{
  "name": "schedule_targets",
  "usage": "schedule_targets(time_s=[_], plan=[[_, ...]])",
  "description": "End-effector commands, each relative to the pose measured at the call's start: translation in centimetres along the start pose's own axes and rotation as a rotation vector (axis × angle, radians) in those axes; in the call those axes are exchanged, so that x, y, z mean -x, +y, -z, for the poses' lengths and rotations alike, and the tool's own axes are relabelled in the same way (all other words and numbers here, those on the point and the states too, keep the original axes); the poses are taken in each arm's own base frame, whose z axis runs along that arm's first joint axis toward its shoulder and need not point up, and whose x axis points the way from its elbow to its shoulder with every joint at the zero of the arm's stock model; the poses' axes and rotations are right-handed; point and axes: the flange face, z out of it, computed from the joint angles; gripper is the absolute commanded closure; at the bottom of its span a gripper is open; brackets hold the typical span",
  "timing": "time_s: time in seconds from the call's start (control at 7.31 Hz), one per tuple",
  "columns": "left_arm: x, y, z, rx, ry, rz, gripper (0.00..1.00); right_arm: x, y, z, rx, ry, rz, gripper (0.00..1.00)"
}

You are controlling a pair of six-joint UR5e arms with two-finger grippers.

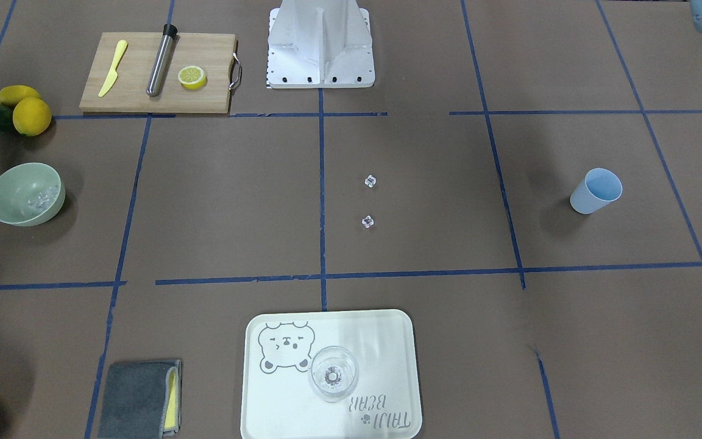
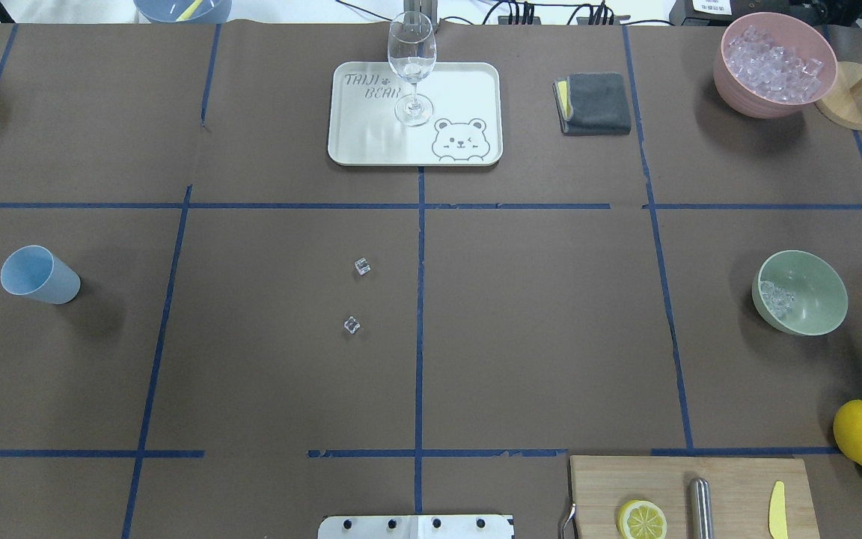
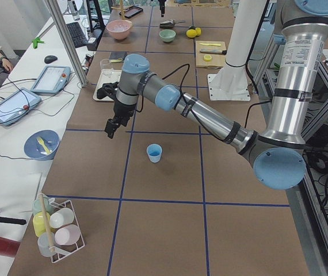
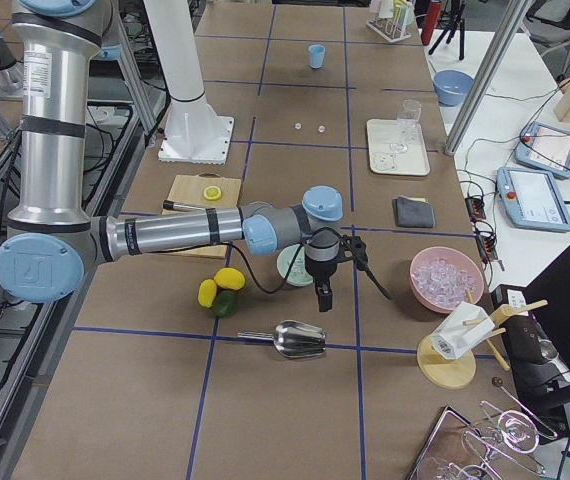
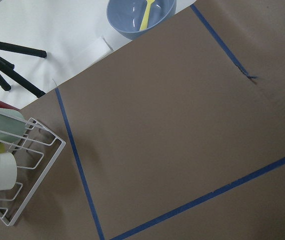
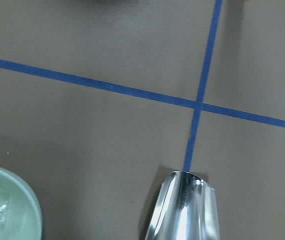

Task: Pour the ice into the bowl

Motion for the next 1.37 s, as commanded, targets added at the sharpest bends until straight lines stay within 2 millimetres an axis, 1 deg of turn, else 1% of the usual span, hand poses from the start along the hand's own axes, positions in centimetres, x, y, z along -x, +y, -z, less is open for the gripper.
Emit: schedule_targets(time_s=[0.0,0.14,0.27,0.41,0.55,0.68,0.82,1.09,1.23], plan=[[4.4,2.1,-0.9,0.083,0.059,0.063,0.0,-9.5,1.4,1.9,-0.036,-0.175,-0.035,0.0],[5.1,2.8,-2.5,0.114,0.107,0.09,0.0,-11.1,2.1,2.9,-0.058,-0.209,-0.077,0.0],[6.0,4.2,-3.9,0.144,0.115,0.116,0.0,-11.7,3.0,3.1,-0.066,-0.19,-0.094,0.0],[7.2,6.7,-4.4,0.16,0.113,0.149,0.0,-11.3,2.8,3.9,-0.078,-0.179,-0.085,0.0],[8.7,9.0,-4.4,0.172,0.106,0.191,0.0,-10.5,2.7,4.9,-0.097,-0.175,-0.067,0.0],[9.3,10.2,-4.5,0.18,0.105,0.212,0.0,-10.4,2.5,5.0,-0.1,-0.18,-0.066,0.0],[9.7,11.8,-5.1,0.194,0.146,0.244,0.0,-10.4,2.7,4.8,-0.088,-0.19,-0.083,0.0],[10.9,17.2,-8.2,0.254,0.184,0.294,0.0,-10.5,2.8,4.4,-0.079,-0.208,-0.129,0.0],[11.8,19.0,-10.0,0.254,0.187,0.297,0.0,-10.7,3.0,4.0,-0.072,-0.219,-0.136,0.0]])
